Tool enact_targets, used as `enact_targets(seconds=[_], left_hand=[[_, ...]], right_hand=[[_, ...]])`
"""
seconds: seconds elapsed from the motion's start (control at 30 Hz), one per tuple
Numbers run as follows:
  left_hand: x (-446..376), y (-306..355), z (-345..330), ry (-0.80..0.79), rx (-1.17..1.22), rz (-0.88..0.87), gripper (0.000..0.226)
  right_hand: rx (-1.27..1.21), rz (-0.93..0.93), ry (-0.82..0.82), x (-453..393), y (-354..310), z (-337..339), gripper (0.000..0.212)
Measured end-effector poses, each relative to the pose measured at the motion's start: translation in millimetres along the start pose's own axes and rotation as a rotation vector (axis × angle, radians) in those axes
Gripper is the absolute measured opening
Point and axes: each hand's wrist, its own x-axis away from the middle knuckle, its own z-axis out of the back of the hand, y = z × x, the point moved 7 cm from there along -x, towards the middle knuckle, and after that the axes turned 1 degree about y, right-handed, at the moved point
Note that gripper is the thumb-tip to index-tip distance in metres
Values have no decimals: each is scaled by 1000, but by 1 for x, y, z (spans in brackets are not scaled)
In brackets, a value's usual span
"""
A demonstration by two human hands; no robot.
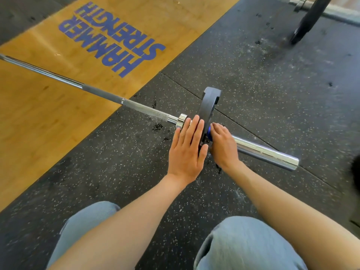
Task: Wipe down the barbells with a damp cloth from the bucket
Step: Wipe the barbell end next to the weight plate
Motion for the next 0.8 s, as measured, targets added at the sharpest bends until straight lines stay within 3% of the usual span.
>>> enact_targets(seconds=[0.1,0.2,0.37,0.53,0.67,0.8], left_hand=[[-1,5,20,59,9,-7,65],[-33,23,31,120,45,8,65],[-53,16,6,12,-29,63,69],[-28,3,16,74,-52,30,68],[7,3,23,74,-34,-16,68],[41,0,28,107,4,-66,65]], right_hand=[[41,26,-28,14,-4,-9,66],[102,43,-14,40,9,-5,56],[49,-147,-16,20,-3,-6,38],[76,61,-16,41,-10,-11,67],[137,-101,-37,65,3,-13,66],[193,74,-86,72,-33,-32,65]])
